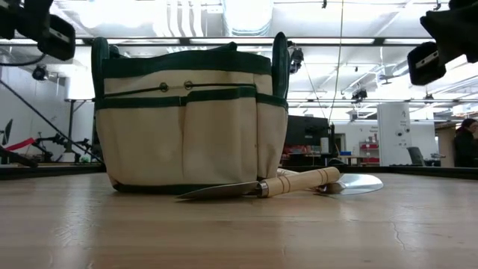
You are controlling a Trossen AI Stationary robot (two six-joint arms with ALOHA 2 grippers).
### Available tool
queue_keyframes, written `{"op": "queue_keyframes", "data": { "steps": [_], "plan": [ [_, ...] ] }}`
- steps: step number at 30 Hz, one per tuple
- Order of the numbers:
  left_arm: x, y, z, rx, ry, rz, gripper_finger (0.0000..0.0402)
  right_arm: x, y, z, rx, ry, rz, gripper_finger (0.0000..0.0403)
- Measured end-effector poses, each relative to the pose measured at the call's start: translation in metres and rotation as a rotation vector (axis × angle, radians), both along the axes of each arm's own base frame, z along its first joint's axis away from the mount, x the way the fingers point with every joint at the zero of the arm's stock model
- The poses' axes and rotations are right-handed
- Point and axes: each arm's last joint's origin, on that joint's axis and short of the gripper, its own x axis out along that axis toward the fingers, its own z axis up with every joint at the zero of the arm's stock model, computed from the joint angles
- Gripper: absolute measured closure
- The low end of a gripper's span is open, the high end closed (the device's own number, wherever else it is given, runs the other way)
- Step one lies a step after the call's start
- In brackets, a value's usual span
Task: Pick & Place Garden tools in Gardening bag
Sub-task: Put the left brown trowel into the gardening bag
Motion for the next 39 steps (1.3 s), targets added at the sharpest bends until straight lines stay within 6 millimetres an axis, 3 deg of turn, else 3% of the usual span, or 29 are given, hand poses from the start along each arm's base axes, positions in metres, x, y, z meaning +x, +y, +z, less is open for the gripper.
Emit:
{"op": "queue_keyframes", "data": {
  "steps": [6,15,22,26,32,39],
  "plan": [
    [-0.005,0.005,-0.004,0.007,0.017,0.007,0.0278,0.005,0.001,-0.006,0.031,0.081,-0.033,0.0394],
    [-0.002,0.003,-0.010,0.094,0.062,0.036,0.0278,0.015,0.007,-0.014,0.250,0.220,-0.029,0.0394],
    [-0.002,0.003,-0.011,0.103,0.071,0.037,0.0278,0.024,0.010,-0.025,0.270,0.322,-0.092,0.0393],
    [-0.002,0.003,-0.011,0.103,0.071,0.037,0.0278,0.028,0.012,-0.033,0.288,0.387,-0.131,0.0373],
    [-0.002,0.003,-0.011,0.104,0.071,0.037,0.0278,0.039,0.018,-0.035,0.229,0.447,-0.147,0.0311],
    [-0.002,0.003,-0.012,0.104,0.071,0.037,0.0278,0.073,0.036,-0.012,-0.108,0.435,-0.119,0.0258]
  ]
}}
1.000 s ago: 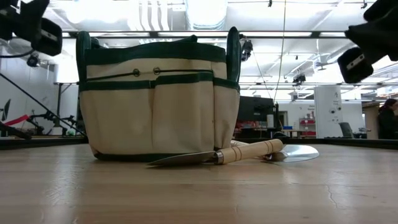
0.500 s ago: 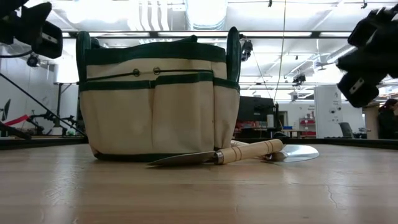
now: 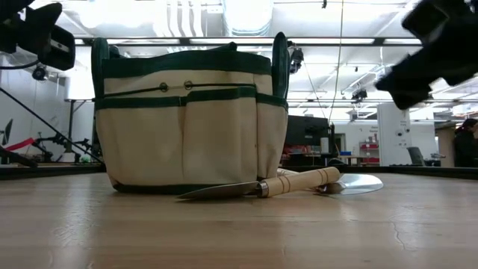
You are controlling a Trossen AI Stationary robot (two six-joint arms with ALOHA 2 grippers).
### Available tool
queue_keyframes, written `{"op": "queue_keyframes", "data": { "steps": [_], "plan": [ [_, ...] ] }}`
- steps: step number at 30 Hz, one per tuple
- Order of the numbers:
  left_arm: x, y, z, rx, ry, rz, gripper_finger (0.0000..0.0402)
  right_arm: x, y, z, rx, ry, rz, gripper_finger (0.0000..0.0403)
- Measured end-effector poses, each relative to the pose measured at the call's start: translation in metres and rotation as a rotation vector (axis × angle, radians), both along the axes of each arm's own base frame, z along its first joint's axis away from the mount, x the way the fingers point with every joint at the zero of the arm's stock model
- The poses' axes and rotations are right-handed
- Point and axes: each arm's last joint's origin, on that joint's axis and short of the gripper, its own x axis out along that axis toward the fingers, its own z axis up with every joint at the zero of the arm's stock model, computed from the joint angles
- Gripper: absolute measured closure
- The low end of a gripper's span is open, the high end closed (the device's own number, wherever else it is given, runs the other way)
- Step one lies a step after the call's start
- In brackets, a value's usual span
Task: Pick & Place Garden tools in Gardening bag
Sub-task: Put the left brown trowel into the gardening bag
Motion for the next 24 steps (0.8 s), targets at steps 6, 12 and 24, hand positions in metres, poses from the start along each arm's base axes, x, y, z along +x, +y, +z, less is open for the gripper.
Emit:
{"op": "queue_keyframes", "data": {
  "steps": [6,12,24],
  "plan": [
    [0.000,0.000,0.000,0.000,0.000,0.000,0.0278,0.035,0.019,0.007,-0.163,0.050,0.051,0.0252],
    [0.000,0.000,0.000,0.000,0.000,0.000,0.0278,0.068,0.037,-0.004,-0.249,0.169,0.069,0.0264],
    [0.000,0.000,0.000,0.000,0.000,0.000,0.0278,0.123,0.060,-0.027,-0.378,0.437,0.058,0.0261]
  ]
}}
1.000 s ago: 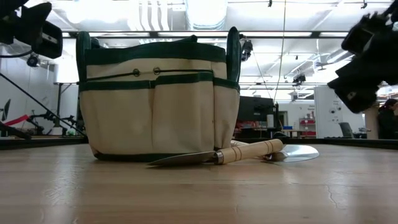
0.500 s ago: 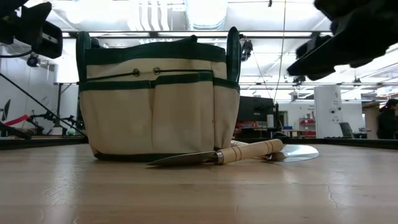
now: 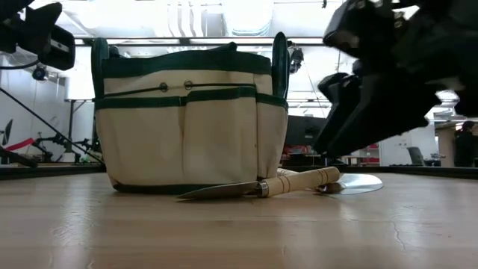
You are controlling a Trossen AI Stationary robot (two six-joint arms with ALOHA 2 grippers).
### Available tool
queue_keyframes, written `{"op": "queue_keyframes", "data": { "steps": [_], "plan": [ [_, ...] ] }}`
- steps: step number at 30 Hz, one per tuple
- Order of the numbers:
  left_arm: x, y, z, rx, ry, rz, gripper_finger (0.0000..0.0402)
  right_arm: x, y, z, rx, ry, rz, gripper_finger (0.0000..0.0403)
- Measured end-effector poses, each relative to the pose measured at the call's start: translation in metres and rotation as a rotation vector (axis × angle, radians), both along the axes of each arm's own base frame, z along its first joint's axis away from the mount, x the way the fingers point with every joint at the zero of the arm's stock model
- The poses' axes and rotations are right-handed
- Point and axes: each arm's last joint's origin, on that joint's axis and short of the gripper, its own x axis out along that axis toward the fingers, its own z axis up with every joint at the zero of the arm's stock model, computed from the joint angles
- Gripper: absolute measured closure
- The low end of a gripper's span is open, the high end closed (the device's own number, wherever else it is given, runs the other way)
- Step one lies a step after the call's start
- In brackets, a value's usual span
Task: Pick & Place Garden tools in Gardening bag
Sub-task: Put the left brown trowel into the gardening bag
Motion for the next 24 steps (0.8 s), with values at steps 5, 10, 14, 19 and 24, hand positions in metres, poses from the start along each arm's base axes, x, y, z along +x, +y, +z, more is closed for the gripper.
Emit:
{"op": "queue_keyframes", "data": {
  "steps": [5,10,14,19,24],
  "plan": [
    [0.000,0.000,0.000,0.001,0.001,0.000,0.0278,0.014,0.004,-0.001,-0.074,0.063,-0.003,0.0238],
    [0.000,0.000,0.000,0.001,0.001,0.000,0.0278,0.023,-0.004,-0.012,-0.103,0.121,-0.023,0.0217],
    [0.000,0.000,0.000,0.001,0.001,0.000,0.0278,0.026,-0.011,-0.020,-0.114,0.150,-0.038,0.0210],
    [0.000,0.000,0.000,0.002,0.002,0.000,0.0278,0.028,-0.013,-0.023,-0.122,0.165,-0.012,0.0220],
    [0.000,0.000,0.000,0.003,0.003,0.000,0.0278,0.029,-0.012,-0.022,-0.092,0.179,0.023,0.0260]
  ]
}}
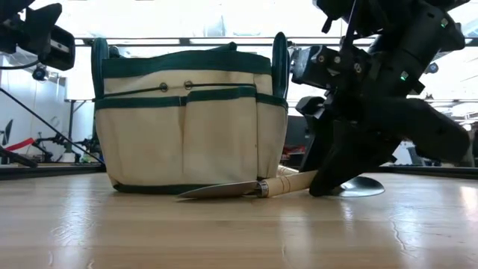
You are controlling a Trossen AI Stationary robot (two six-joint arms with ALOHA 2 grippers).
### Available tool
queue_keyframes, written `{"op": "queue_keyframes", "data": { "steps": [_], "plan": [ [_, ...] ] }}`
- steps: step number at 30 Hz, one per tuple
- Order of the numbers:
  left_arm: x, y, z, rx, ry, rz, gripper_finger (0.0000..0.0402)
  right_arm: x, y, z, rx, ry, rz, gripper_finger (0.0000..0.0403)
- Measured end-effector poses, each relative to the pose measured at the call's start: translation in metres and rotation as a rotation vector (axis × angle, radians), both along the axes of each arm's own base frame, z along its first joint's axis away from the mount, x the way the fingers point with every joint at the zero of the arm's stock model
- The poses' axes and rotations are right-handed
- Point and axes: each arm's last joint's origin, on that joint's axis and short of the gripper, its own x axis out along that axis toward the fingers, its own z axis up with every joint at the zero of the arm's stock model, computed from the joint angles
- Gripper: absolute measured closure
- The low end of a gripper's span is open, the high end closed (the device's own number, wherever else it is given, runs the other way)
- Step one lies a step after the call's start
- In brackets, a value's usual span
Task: Pick & Place Garden tools in Gardening bag
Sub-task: Put the left brown trowel into the gardening bag
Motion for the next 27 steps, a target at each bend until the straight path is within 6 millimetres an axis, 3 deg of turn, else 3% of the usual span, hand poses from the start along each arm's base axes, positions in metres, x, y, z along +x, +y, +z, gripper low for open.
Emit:
{"op": "queue_keyframes", "data": {
  "steps": [7,17,27],
  "plan": [
    [0.000,0.000,0.000,0.001,0.001,0.000,0.0278,0.000,0.002,0.001,0.030,0.013,0.032,0.0342],
    [0.000,0.000,0.000,0.002,0.002,0.000,0.0278,0.006,0.011,0.011,0.139,0.037,0.083,0.0337],
    [0.000,0.000,0.000,0.002,0.002,0.000,0.0278,0.020,0.024,0.044,0.165,0.087,0.065,0.0337]
  ]
}}
